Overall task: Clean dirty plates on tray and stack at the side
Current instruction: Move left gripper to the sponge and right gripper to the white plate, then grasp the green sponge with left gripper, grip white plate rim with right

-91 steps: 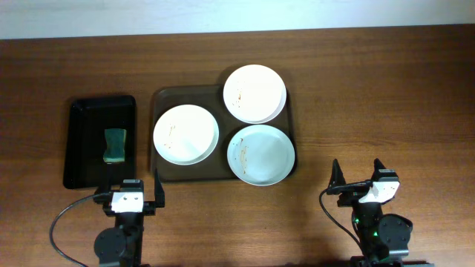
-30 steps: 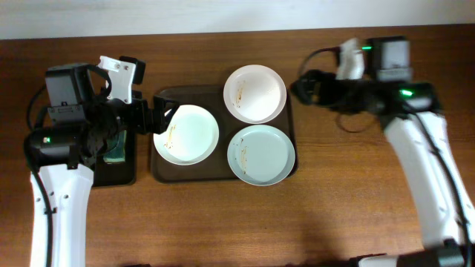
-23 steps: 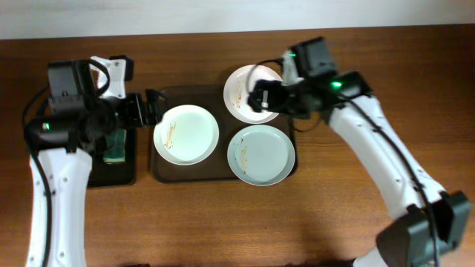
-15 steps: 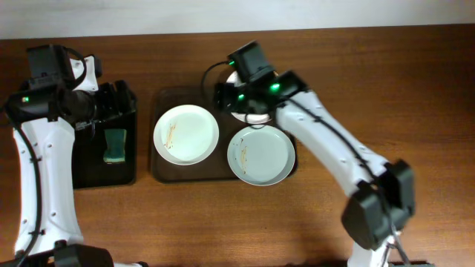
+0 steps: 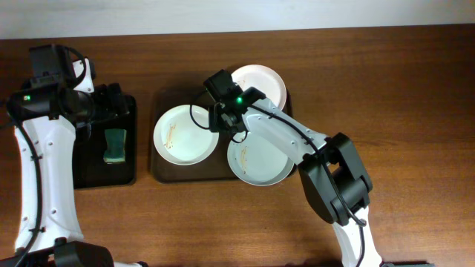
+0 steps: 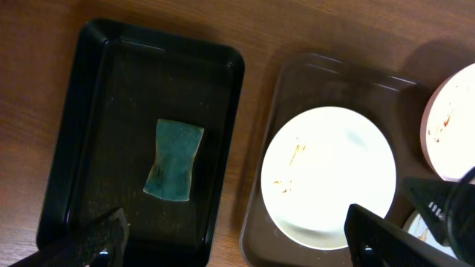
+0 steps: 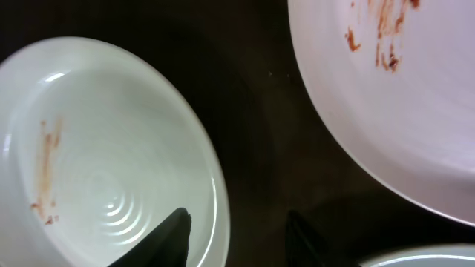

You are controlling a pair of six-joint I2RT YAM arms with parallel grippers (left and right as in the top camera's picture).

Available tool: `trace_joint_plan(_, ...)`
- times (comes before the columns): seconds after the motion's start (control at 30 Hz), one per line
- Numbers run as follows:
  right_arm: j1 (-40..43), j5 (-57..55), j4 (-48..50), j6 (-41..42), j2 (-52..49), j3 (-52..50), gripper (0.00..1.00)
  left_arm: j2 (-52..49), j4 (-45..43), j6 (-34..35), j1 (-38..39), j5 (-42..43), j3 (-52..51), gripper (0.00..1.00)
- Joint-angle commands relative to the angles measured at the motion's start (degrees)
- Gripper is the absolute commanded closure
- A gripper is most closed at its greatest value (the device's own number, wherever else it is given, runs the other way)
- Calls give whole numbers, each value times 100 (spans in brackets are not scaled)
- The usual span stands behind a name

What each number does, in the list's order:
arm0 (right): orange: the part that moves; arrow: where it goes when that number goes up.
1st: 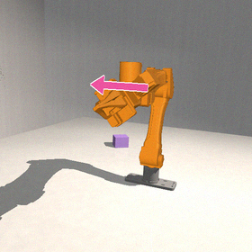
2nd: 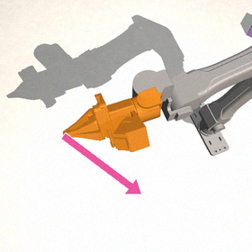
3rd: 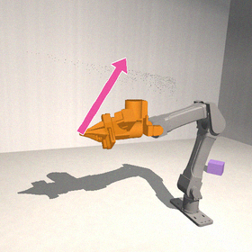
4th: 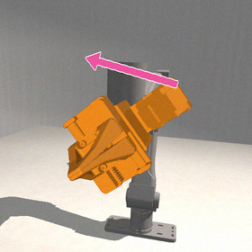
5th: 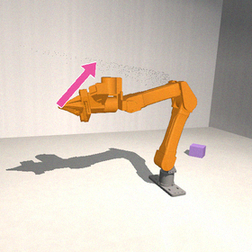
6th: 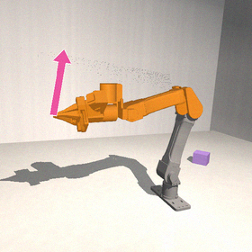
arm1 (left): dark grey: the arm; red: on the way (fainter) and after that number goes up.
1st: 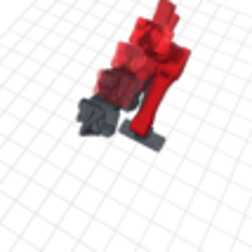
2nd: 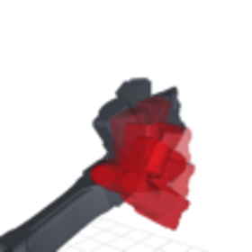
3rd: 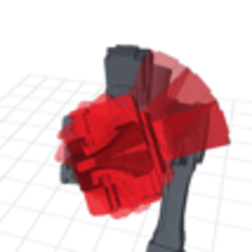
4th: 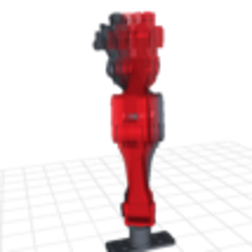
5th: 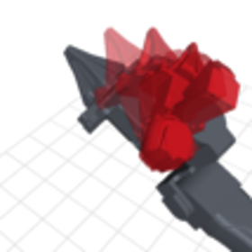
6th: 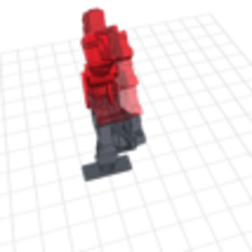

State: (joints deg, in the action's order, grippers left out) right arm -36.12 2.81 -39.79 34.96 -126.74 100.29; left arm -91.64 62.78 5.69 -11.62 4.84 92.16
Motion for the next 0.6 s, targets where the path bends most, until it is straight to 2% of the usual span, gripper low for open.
trace_joint_plan(0.0,-59,-4,22,68,-208,76,60,-31,-11,72,-17,-81,94,7)
trace_joint_plan(0.23,-214,142,232,-15,-481,76,65,-245,66,72,-17,-83,66,7)
trace_joint_plan(0.57,-219,140,238,-15,-507,74,94,-1056,455,72,-17,-236,66,7)
